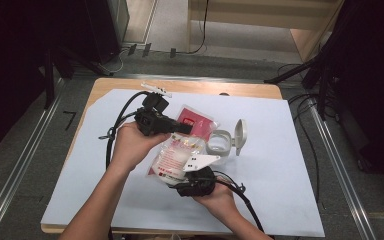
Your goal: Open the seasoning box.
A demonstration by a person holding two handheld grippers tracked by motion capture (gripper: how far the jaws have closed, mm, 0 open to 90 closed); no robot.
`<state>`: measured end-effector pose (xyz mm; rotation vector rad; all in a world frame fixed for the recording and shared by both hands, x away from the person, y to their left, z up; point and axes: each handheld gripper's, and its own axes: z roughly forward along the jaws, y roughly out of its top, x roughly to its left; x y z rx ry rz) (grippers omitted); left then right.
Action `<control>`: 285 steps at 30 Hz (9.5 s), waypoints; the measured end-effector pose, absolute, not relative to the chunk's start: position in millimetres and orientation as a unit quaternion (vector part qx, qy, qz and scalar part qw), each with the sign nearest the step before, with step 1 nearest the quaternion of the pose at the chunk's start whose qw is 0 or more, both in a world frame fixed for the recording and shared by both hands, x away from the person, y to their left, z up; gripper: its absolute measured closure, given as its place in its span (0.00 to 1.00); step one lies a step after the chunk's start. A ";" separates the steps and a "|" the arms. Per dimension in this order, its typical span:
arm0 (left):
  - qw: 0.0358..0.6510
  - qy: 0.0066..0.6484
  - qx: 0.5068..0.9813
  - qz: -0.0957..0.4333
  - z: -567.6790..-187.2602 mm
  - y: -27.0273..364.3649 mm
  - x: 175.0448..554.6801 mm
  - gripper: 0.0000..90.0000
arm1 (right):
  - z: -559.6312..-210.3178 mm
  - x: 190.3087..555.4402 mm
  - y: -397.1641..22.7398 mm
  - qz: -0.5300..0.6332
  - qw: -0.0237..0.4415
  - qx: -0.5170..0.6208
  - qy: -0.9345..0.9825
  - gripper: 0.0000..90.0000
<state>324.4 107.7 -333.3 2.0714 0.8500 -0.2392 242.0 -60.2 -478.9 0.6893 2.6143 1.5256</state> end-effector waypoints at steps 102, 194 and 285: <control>0.359 0.354 0.855 -0.124 -332.0 91.5 311.2 0.99 | -457.9 235.1 -72.0 0.500 0.007 0.292 0.815 0.53; 0.398 0.380 0.828 -0.105 -323.4 93.0 309.6 0.84 | -440.4 242.7 -73.7 0.551 -0.139 0.286 0.771 0.69; 0.357 0.395 0.841 -0.090 -306.5 69.3 317.3 0.80 | -434.9 254.1 -75.9 0.590 -0.208 0.286 0.726 0.70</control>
